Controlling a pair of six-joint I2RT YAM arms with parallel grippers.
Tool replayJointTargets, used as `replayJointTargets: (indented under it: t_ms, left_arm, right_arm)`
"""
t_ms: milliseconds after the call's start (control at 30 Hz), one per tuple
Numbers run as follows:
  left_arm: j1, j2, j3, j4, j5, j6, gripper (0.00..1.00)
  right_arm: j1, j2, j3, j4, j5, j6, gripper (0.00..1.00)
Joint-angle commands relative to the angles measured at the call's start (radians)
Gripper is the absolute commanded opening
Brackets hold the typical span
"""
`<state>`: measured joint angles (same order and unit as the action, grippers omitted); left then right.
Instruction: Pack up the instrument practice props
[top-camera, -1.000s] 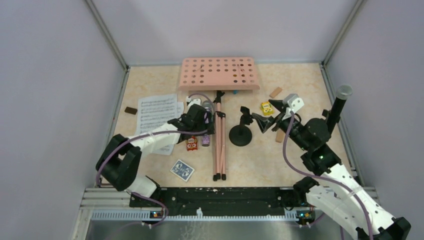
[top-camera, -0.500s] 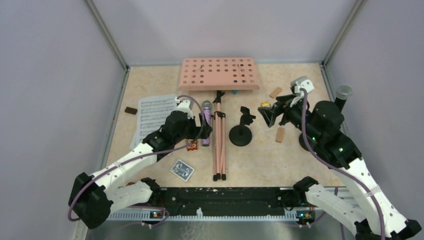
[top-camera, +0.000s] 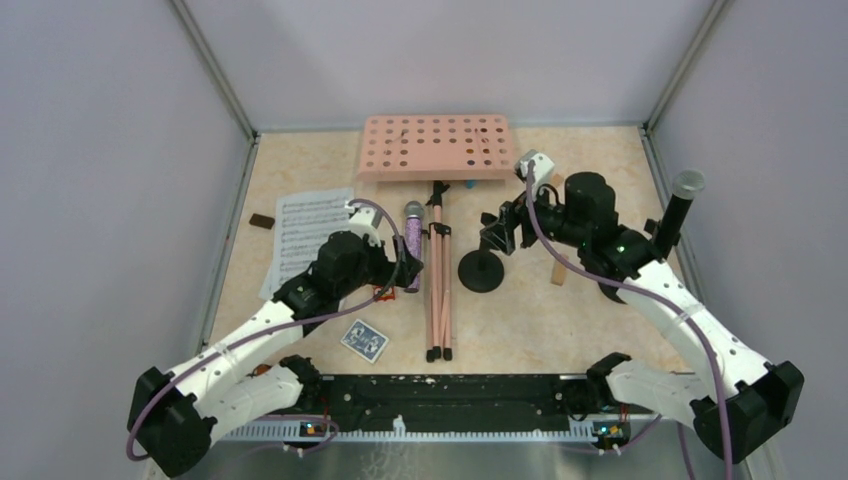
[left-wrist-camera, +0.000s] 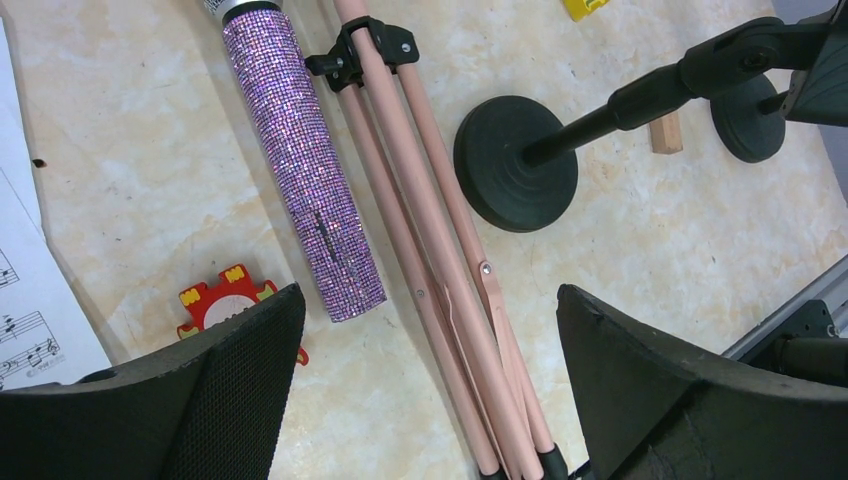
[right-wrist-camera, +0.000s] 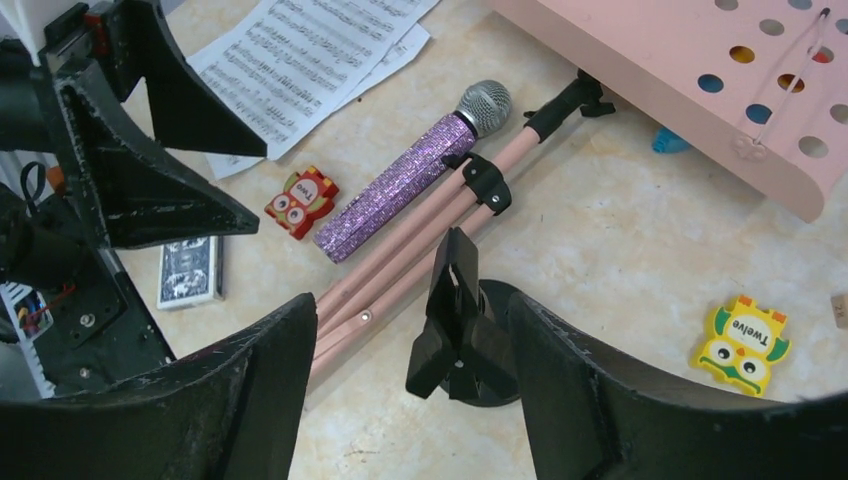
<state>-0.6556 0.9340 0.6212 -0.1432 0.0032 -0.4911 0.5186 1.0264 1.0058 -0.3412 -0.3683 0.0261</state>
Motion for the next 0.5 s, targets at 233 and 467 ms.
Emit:
replayJointTargets:
  t_ms: [233,467]
  left_arm:
    - [-0.002,-0.029,-0.032,0.019,-0.023,0.001,0.99]
    - [-0.001,-0.039,-0.045,0.015,-0.029,-0.007,0.99]
  right_arm:
    - [0.035,0.108,-0.011,0.053,0.083,-0.07,0.63]
    - [0.052,0.127,-0.042,0.168,0.181,-0.045,0.16]
